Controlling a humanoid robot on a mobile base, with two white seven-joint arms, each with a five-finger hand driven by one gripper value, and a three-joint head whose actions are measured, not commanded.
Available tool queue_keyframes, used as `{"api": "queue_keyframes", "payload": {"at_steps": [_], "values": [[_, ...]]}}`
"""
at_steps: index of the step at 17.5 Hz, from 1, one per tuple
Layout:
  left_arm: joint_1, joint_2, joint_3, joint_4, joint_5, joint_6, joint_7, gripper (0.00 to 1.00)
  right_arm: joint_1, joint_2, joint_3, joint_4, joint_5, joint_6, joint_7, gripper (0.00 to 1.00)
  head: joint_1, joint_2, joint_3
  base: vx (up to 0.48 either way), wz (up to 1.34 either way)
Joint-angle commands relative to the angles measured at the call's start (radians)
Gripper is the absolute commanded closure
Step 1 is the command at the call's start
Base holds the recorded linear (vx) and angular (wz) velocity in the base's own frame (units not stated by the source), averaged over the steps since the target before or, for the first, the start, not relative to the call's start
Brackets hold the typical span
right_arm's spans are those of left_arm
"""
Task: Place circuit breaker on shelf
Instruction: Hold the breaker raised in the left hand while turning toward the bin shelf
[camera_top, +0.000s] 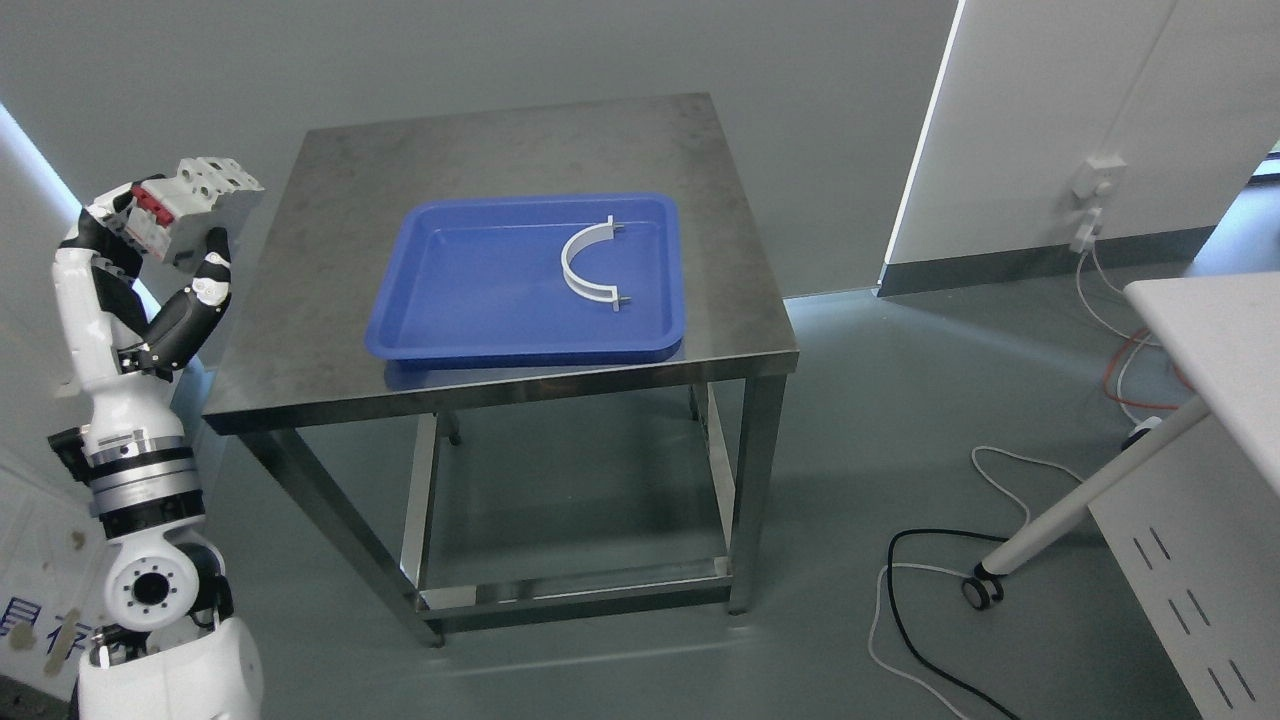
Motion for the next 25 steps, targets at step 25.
{"api": "queue_keyframes", "payload": {"at_steps": [25], "values": [[0.01,0.005,-0.04,-0.056,0.056,0.005,-0.002,0.94,0.0,-0.018,0.02,0.0,0.0,0.007,0.001,0.0,0.0,0.0,0.0,-0.331,0.26]]}}
